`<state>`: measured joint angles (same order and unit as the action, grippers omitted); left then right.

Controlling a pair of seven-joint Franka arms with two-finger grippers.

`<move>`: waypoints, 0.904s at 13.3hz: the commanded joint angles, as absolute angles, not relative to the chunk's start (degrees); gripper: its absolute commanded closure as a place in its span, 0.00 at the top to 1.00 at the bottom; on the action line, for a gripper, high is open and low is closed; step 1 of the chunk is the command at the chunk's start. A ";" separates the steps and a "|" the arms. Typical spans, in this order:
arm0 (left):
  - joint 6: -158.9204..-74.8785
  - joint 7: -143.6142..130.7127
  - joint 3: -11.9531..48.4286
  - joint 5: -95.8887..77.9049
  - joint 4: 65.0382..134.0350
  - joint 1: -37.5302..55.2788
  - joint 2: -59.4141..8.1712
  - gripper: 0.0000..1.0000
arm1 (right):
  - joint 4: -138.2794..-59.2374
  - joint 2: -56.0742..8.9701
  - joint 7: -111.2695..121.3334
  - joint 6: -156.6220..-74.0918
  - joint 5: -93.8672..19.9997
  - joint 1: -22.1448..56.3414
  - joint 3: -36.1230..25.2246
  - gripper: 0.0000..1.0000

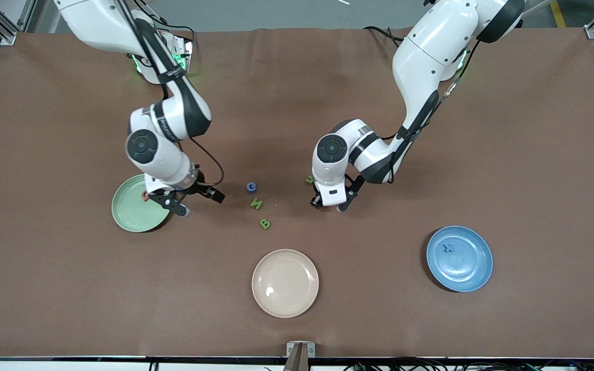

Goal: Sort upper and lower case letters into plates
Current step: 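Grasp the green B with the right gripper while the left gripper grasps d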

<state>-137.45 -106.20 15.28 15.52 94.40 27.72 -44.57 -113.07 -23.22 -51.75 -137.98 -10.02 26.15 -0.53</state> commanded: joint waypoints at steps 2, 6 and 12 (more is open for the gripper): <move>-137.72 -106.70 14.77 14.77 93.69 28.39 -45.53 0.30 | -97.78 -36.26 -66.41 -137.11 -9.93 31.54 -1.14 1.00; -137.64 -104.25 14.15 15.38 93.52 26.11 -44.39 0.12 | -90.37 -41.65 -74.51 -137.11 -9.49 33.48 -1.23 1.00; -129.82 -86.81 14.50 15.56 94.22 14.54 -36.92 0.10 | -80.08 -49.39 -75.15 -134.14 -7.03 34.80 -2.46 0.97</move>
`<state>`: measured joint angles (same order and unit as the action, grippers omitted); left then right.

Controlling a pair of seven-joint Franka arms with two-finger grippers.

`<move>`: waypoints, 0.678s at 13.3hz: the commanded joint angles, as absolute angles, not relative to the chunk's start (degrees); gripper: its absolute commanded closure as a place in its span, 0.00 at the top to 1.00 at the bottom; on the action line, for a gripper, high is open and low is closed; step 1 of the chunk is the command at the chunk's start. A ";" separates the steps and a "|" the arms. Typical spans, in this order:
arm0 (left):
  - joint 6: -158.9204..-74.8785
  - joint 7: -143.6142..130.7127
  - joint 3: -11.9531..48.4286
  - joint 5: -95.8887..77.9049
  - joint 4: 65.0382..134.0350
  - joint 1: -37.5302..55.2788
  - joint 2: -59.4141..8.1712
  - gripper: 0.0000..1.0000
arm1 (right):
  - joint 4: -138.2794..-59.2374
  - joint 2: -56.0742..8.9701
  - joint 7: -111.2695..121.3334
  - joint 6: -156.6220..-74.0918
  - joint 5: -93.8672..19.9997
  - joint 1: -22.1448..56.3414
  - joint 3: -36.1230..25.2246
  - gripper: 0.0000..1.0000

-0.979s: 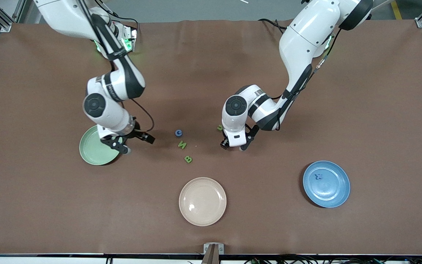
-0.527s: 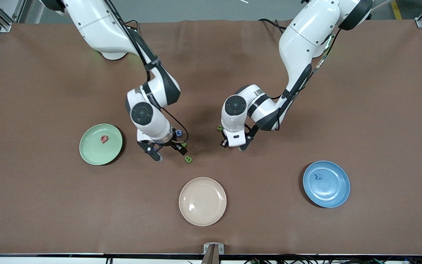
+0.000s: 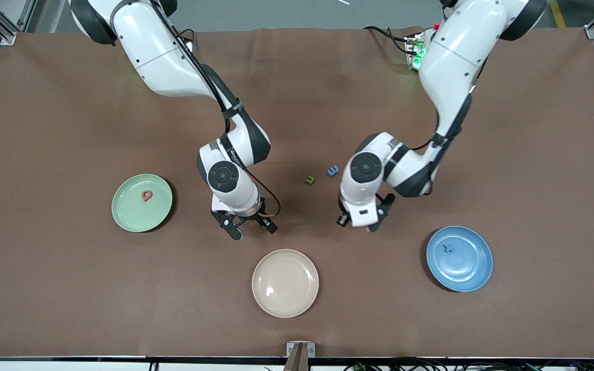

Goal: Sort upper and lower case letters into plates
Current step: 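Grasp the green B with the right gripper while the left gripper grasps d, then drop d on the blue plate while the right gripper drops B on the green plate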

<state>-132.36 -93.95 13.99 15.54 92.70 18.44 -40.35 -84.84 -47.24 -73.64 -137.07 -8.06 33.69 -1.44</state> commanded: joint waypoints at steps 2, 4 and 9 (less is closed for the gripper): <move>-129.73 -77.13 14.50 15.56 94.13 10.39 -36.83 0.11 | -79.63 -49.66 -75.15 -133.33 -5.90 35.68 -3.34 0.94; -129.55 -70.25 14.15 15.64 93.96 7.40 -36.13 0.13 | -79.37 -50.36 -75.23 -133.33 -4.75 35.95 -3.34 0.87; -129.37 -52.07 14.15 16.43 93.87 -2.09 -36.74 0.16 | -79.37 -51.41 -76.03 -133.33 -3.26 36.65 -3.34 0.66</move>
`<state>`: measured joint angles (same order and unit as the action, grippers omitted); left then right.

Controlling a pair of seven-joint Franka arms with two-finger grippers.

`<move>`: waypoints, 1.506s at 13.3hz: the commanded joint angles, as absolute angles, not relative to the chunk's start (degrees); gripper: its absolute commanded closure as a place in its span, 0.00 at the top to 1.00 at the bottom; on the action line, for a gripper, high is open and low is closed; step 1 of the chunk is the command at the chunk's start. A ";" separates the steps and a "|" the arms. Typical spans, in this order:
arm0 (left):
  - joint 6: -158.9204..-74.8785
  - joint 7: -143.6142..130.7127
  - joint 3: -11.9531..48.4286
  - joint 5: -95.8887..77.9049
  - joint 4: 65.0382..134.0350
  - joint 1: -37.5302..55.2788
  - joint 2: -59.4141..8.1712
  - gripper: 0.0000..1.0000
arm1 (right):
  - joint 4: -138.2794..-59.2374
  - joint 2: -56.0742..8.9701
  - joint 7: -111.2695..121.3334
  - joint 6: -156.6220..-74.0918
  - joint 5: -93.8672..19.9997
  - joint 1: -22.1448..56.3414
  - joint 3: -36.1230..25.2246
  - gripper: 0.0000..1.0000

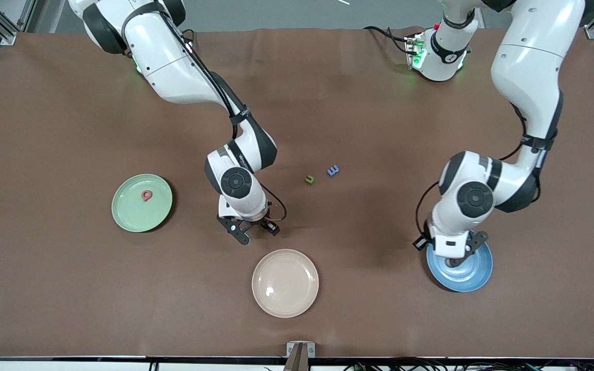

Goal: Sort upper and lower case letters into plates
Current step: 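Drop d on the blue plate while the right gripper drops B on the green plate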

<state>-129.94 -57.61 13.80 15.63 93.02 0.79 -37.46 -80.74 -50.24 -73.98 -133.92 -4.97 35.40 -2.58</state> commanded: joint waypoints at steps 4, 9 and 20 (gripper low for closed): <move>-133.41 -46.76 14.15 22.22 93.78 -6.94 -39.19 0.18 | -79.37 -51.50 -76.03 -133.24 -3.16 36.56 -3.34 0.23; -136.32 -47.28 14.24 23.47 94.04 -8.35 -39.99 0.94 | -79.10 -49.58 -71.83 -125.72 0.96 33.85 -3.25 0.00; -129.73 -68.00 32.50 23.38 104.32 -6.77 -31.38 0.96 | -114.14 -21.99 -35.27 -131.04 0.18 16.19 -2.99 0.00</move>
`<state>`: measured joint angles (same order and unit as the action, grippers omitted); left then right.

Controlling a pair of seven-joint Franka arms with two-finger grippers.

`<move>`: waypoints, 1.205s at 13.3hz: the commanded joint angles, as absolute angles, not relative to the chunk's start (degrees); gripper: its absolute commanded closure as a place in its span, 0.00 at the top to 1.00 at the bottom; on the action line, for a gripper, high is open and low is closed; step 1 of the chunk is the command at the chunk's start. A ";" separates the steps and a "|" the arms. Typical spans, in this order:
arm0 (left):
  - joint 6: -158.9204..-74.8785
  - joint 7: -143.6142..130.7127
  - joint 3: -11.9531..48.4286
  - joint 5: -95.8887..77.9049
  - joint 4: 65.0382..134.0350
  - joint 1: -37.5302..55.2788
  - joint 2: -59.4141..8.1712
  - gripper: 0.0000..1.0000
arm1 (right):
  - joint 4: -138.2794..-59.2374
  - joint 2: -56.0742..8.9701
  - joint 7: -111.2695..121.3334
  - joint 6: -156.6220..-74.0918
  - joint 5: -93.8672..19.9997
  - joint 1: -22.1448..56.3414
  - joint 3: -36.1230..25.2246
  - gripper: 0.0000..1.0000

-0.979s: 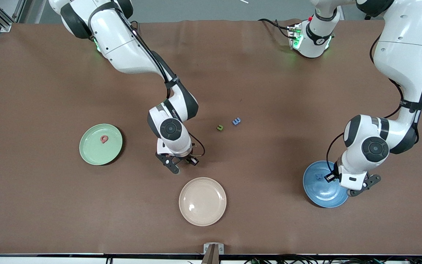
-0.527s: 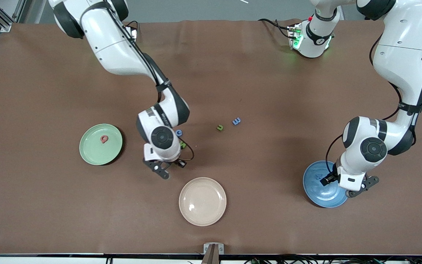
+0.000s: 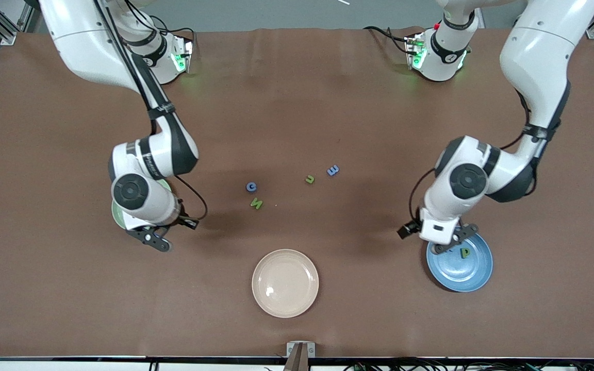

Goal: Sort upper and lower case letters into plates
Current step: 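Drop d on the blue plate while the right gripper drops B on the green plate, then grasp the green N with the right gripper while the left gripper grasps m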

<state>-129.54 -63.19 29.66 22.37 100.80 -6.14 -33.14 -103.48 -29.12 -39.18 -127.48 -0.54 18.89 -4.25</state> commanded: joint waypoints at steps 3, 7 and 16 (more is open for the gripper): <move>-129.81 -77.40 34.89 23.38 105.82 -3.19 -31.64 0.95 | -120.13 -18.20 -29.72 -132.35 0.18 12.58 -2.90 0.00; -131.04 -87.59 34.89 23.81 107.05 3.32 -32.87 0.91 | -128.65 -17.67 -24.27 -143.41 0.18 8.97 -2.90 0.00; -139.47 -113.18 34.89 36.55 111.09 10.10 -37.09 0.91 | -130.34 -21.27 -22.32 -150.46 -1.05 8.26 -2.55 0.02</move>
